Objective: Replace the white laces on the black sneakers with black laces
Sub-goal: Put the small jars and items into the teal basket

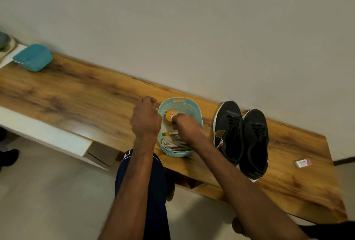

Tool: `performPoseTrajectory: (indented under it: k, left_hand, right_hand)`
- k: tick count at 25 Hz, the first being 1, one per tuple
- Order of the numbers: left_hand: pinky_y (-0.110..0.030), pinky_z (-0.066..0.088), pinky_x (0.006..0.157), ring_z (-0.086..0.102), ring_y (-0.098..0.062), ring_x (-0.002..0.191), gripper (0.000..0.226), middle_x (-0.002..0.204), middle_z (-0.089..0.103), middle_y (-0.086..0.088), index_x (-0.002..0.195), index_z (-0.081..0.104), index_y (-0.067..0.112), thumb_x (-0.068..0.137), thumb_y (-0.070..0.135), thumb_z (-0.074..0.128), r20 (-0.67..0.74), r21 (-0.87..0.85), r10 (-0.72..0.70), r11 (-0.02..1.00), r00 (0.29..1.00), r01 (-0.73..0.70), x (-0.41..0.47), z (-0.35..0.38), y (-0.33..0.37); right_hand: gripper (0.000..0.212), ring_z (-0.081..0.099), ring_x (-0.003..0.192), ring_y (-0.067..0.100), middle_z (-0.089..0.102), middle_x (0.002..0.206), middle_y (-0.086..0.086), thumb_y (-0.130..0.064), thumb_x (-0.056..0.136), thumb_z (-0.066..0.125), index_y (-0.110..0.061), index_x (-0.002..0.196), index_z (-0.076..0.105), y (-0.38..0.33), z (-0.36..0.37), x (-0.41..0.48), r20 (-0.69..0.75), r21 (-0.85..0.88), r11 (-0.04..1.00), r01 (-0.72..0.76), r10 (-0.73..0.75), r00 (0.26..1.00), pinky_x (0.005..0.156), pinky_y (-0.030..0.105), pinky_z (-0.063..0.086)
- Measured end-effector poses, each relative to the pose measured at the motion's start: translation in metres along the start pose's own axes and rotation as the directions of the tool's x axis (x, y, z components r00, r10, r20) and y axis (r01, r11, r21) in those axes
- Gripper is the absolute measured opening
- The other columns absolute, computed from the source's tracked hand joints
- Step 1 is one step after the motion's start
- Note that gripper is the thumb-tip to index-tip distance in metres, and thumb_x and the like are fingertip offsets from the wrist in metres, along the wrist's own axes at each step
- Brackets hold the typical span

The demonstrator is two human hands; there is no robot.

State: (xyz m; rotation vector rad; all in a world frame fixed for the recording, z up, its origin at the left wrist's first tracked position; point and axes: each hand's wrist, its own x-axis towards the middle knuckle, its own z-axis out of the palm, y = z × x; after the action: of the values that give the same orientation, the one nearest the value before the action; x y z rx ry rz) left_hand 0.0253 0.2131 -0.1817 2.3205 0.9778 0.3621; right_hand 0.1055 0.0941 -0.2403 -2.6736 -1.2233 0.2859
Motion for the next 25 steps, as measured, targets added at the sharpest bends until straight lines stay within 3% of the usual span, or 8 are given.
performPoseTrajectory:
  k: [2, 5, 8, 11, 16, 20, 22, 25]
  left_hand:
    - [-0.040, 0.048, 0.084, 0.058, -0.022, 0.112, 0.032, 0.122, 0.062, -0.002, 0.124, 0.059, 0.017, 0.093, 0.009, 0.060, 0.014, -0.016, 0.025, 1.000, 1.000, -0.025, -0.002, 0.001, 0.002]
    - [-0.041, 0.048, 0.083, 0.059, -0.022, 0.108, 0.027, 0.118, 0.062, -0.001, 0.120, 0.060, 0.017, 0.094, 0.011, 0.060, 0.045, -0.054, 0.124, 0.991, 0.991, -0.122, -0.007, 0.007, 0.006]
    - [-0.033, 0.043, 0.074, 0.059, -0.016, 0.096, 0.020, 0.105, 0.062, 0.007, 0.115, 0.061, 0.022, 0.096, 0.017, 0.058, 0.244, -0.053, 0.309, 0.951, 0.919, -0.305, -0.015, 0.024, 0.016]
    - [-0.035, 0.047, 0.076, 0.061, -0.018, 0.096, 0.017, 0.103, 0.062, 0.007, 0.113, 0.062, 0.021, 0.096, 0.022, 0.059, 0.487, -0.026, 0.405, 0.892, 0.774, -0.451, -0.031, 0.049, 0.028]
    - [-0.040, 0.050, 0.087, 0.061, -0.018, 0.101, 0.020, 0.115, 0.064, 0.000, 0.116, 0.062, 0.017, 0.096, 0.019, 0.060, 0.521, -0.021, 0.423, 0.874, 0.741, -0.485, -0.050, 0.062, 0.038]
    - [-0.037, 0.046, 0.084, 0.063, -0.021, 0.102, 0.020, 0.114, 0.066, 0.005, 0.116, 0.063, 0.023, 0.096, 0.021, 0.058, 0.107, -0.075, 0.226, 0.973, 0.968, -0.218, -0.045, 0.033, 0.032]
    - [-0.038, 0.045, 0.087, 0.061, -0.025, 0.108, 0.023, 0.117, 0.066, 0.001, 0.117, 0.062, 0.020, 0.095, 0.022, 0.059, -0.091, -0.167, 0.056, 0.983, 0.994, -0.070, -0.040, 0.015, 0.025]
    - [-0.043, 0.045, 0.091, 0.056, -0.031, 0.117, 0.030, 0.126, 0.060, -0.007, 0.123, 0.058, 0.014, 0.093, 0.019, 0.061, -0.031, -0.065, -0.093, 0.994, 0.995, 0.091, -0.029, 0.003, 0.011]
  right_hand:
    - [0.012, 0.061, 0.093, 0.018, 0.067, 0.102, 0.003, -0.011, 0.094, 0.061, -0.012, 0.104, 0.069, 0.024, -0.026, -0.034, -0.276, 0.257, 0.963, -0.079, 0.151, 0.949, 0.081, 0.028, 0.047]
    - [0.010, 0.060, 0.089, 0.014, 0.070, 0.097, 0.000, -0.016, 0.095, 0.063, -0.013, 0.101, 0.071, 0.101, -0.056, -0.119, -0.619, 0.417, 0.888, -0.194, 0.434, 0.655, 0.082, 0.027, 0.045]
    - [0.021, 0.064, 0.103, 0.030, 0.070, 0.111, 0.014, -0.005, 0.096, 0.058, -0.004, 0.113, 0.070, 0.182, -0.053, -0.197, -0.535, 0.446, 0.741, -0.502, 0.670, 0.514, 0.091, 0.036, 0.047]
    - [0.043, 0.057, 0.119, 0.035, 0.060, 0.132, 0.017, 0.007, 0.091, 0.056, -0.006, 0.132, 0.061, 0.242, -0.034, -0.247, -0.256, 0.311, 0.579, -0.753, 0.814, 0.521, 0.099, 0.041, 0.049]
    - [0.062, 0.043, 0.132, 0.033, 0.049, 0.145, 0.014, -0.011, 0.081, 0.075, -0.010, 0.138, 0.053, 0.287, -0.010, -0.275, 0.063, 0.042, 0.629, -0.777, 0.774, 0.630, 0.108, 0.038, 0.041]
    - [0.050, 0.048, 0.119, 0.030, 0.058, 0.129, 0.010, -0.023, 0.080, 0.075, -0.015, 0.126, 0.056, 0.291, -0.007, -0.280, 0.008, -0.090, 0.599, -0.796, 0.800, 0.600, 0.096, 0.040, 0.047]
    - [0.046, 0.053, 0.115, 0.031, 0.062, 0.125, 0.011, -0.023, 0.083, 0.072, -0.014, 0.126, 0.058, 0.284, -0.012, -0.284, -0.109, -0.185, 0.597, -0.780, 0.777, 0.620, 0.094, 0.042, 0.047]
    - [0.038, 0.061, 0.100, 0.039, 0.068, 0.113, 0.019, -0.006, 0.087, 0.067, -0.008, 0.124, 0.062, 0.248, -0.037, -0.257, -0.378, 0.046, 0.730, -0.681, 0.644, 0.665, 0.084, 0.047, 0.051]
